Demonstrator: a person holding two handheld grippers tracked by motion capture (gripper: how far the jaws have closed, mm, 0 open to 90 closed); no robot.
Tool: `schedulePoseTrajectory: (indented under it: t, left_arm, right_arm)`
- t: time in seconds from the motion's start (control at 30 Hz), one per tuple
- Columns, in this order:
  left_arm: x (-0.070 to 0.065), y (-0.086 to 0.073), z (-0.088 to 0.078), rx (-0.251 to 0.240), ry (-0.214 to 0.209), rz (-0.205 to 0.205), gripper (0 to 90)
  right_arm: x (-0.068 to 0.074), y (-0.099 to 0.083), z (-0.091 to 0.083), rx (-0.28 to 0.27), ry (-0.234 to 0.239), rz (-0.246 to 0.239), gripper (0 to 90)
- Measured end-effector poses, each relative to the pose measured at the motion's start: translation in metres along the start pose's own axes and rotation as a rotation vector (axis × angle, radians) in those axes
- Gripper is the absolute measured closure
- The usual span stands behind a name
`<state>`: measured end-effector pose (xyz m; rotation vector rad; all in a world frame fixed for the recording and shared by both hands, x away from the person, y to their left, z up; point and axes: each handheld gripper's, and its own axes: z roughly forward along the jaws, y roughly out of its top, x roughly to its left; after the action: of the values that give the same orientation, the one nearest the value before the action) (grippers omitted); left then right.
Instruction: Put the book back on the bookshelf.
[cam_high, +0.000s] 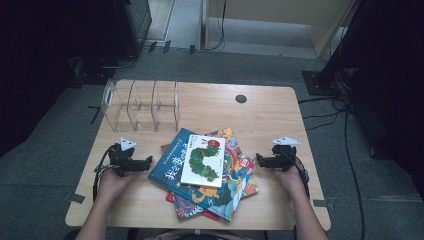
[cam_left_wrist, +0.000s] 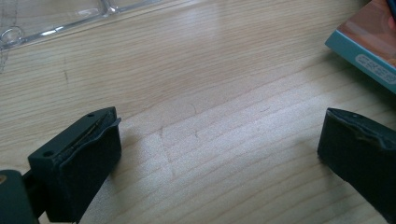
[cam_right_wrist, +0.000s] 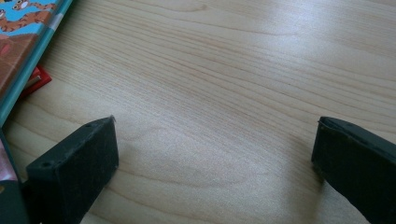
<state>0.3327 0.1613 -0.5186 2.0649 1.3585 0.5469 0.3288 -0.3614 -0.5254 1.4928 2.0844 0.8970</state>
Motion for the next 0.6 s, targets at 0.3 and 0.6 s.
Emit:
schedulePoseTrajectory:
  t: [0.3, 0.6]
  left_arm:
    - [-0.002, -0.001, -0.001, -0.001, 0.01, -0.01, 0.0]
    - [0.001, 0.007, -0.02, -0.007, -0.019, 0.094, 29.9]
  right_arm:
    - [-0.001, 0.001, -0.006, -0.007, -0.005, 0.01, 19.7]
    - [0.013, 0.014, -0.027, -0.073, 0.063, -0.015, 53.4]
